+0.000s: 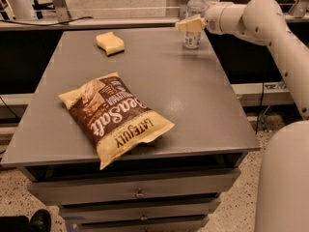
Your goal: Move blue plastic bottle near brown chip bag
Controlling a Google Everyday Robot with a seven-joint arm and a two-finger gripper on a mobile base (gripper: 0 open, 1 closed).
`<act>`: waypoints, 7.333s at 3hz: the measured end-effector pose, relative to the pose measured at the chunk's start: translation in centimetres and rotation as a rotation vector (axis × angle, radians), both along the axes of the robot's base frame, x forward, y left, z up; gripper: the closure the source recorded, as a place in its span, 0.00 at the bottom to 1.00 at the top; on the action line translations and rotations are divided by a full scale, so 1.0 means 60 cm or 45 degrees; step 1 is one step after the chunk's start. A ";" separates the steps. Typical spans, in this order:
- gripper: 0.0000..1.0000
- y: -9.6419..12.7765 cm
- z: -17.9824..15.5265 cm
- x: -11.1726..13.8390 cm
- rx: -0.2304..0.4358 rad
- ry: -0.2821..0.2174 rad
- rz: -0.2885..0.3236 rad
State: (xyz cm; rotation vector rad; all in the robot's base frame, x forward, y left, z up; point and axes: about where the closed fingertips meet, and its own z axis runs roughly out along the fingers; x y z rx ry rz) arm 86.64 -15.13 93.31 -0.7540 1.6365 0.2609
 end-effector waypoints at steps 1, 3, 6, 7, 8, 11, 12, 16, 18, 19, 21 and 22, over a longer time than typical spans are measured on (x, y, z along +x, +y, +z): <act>0.41 0.000 -0.002 0.015 0.040 -0.007 -0.026; 0.88 0.030 0.007 -0.057 0.190 0.051 0.042; 1.00 0.128 0.000 -0.164 0.263 0.143 0.300; 1.00 0.165 -0.017 -0.217 0.254 0.177 0.398; 1.00 0.180 -0.016 -0.253 0.255 0.182 0.442; 1.00 0.256 0.017 -0.438 0.314 0.184 0.665; 1.00 0.268 -0.002 -0.477 0.304 0.188 0.722; 0.36 0.298 -0.024 -0.530 0.166 0.155 0.980; 0.00 0.272 -0.019 -0.520 0.115 0.130 0.975; 0.00 0.213 0.000 -0.497 0.074 0.093 0.898; 0.00 0.029 0.072 -0.444 0.098 -0.046 0.588; 0.00 0.021 0.077 -0.431 0.103 -0.063 0.541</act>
Offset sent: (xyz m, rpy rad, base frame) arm -0.0245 0.0090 -0.0075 0.1482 0.0628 -0.0185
